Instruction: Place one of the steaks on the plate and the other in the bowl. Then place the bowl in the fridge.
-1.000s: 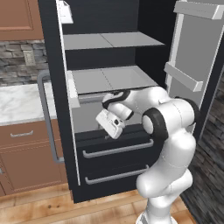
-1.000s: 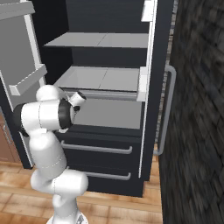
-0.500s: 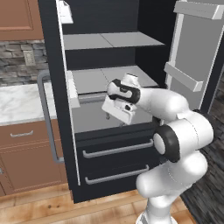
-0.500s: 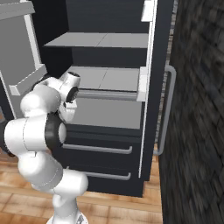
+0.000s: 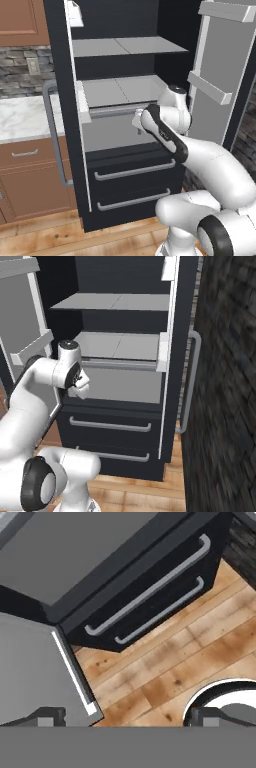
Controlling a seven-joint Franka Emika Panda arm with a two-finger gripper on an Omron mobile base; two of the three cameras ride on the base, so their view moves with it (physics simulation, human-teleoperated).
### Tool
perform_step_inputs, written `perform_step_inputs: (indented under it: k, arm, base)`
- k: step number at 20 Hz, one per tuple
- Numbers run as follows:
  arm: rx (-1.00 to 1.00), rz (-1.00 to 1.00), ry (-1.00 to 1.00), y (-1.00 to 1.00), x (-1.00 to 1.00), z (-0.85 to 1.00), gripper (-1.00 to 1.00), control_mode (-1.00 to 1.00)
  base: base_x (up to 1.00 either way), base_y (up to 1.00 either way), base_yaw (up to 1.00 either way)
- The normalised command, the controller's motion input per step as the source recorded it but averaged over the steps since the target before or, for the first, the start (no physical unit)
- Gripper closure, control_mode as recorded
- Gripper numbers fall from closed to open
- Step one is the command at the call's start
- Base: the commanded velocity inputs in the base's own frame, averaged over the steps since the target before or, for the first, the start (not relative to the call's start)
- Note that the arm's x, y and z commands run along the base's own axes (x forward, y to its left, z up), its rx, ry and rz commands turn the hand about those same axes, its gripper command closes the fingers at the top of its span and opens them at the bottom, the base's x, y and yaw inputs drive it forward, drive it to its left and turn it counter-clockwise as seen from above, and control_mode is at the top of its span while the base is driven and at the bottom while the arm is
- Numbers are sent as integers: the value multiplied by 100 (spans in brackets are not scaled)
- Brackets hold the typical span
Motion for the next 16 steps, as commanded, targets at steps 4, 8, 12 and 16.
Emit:
perform_step_inputs:
  k: [4,8,12,16]
  arm:
    - [-58,38,3,-54,-64,34,-100,-100]
    - [-43,26,60,-15,-3,5,-100,-100]
    - [1,2,18,-4,-7,-4,-100,-100]
    - [8,12,-8,-16,-66,-24,-100,-100]
  base:
    - [0,0,0]
    - [0,0,0]
    - [0,0,0]
    - [0,0,0]
